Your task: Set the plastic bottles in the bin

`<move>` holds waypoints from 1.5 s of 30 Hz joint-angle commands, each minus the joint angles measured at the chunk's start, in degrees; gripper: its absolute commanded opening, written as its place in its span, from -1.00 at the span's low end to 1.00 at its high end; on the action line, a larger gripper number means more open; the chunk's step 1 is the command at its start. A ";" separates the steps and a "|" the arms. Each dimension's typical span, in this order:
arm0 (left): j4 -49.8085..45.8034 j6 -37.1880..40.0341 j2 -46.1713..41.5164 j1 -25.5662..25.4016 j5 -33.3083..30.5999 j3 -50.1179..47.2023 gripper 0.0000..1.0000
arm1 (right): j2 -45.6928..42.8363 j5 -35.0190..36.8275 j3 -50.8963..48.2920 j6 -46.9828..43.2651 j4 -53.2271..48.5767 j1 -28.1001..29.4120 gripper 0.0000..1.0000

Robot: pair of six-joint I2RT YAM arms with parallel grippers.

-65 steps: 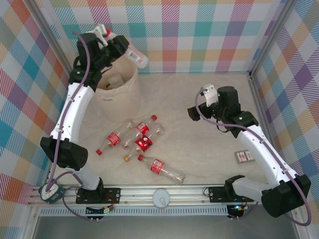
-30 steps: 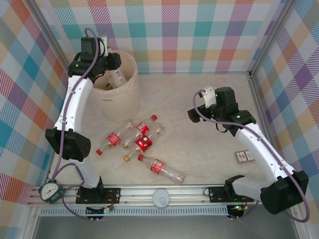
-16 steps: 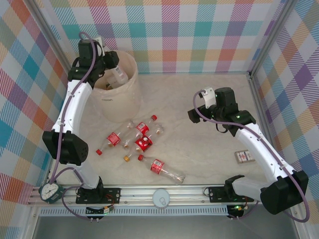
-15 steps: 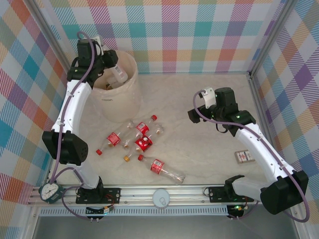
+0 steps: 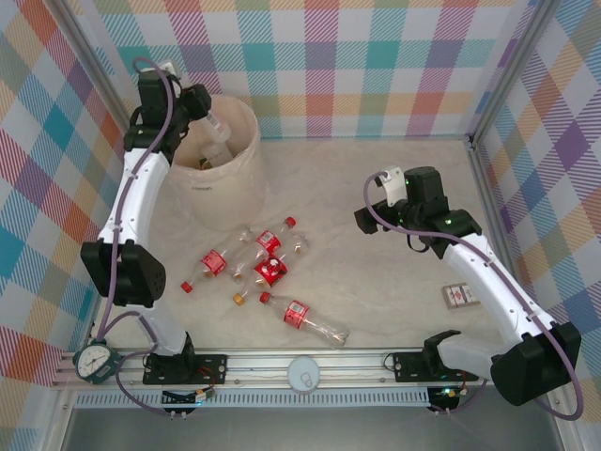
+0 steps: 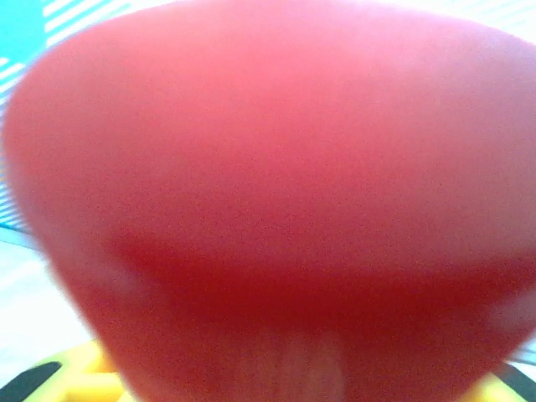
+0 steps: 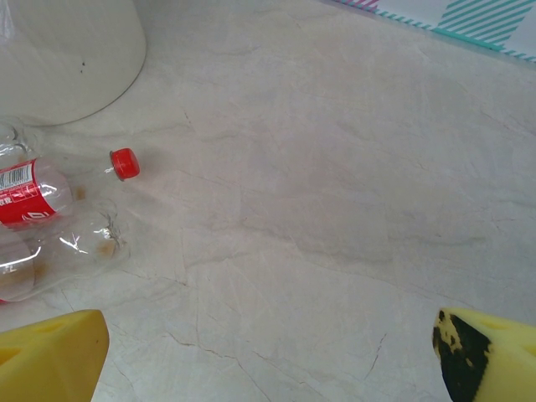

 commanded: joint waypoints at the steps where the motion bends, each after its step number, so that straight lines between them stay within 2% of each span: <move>1: -2.92 6.24 2.19 0.02 -2.03 -0.82 -0.10 | -0.98 0.12 -0.52 -0.53 -0.68 -0.03 0.98; 9: -9.49 18.49 3.78 -2.90 -3.11 -2.58 -0.10 | -0.61 -0.65 -0.27 -0.04 -0.16 -0.05 0.98; 17: -9.17 18.36 4.46 -3.84 0.67 -9.00 -0.07 | 0.15 -1.18 0.53 0.26 -0.35 -0.10 0.98; 22: -9.20 17.97 6.99 -4.75 1.79 -9.43 0.00 | 0.43 -1.33 0.89 0.44 -0.53 -0.05 0.98; 31: -7.64 16.00 9.01 -5.81 5.52 -9.04 0.39 | 1.07 -3.50 0.55 -0.58 -1.72 -0.05 0.98; 41: -8.57 15.84 6.66 -5.81 8.25 -5.85 0.86 | 1.68 -5.62 0.19 -1.94 -2.41 -0.05 0.98; 45: -10.27 16.49 5.07 -5.81 9.04 -3.37 0.98 | 1.77 -7.10 0.51 -2.76 -2.84 -0.05 0.98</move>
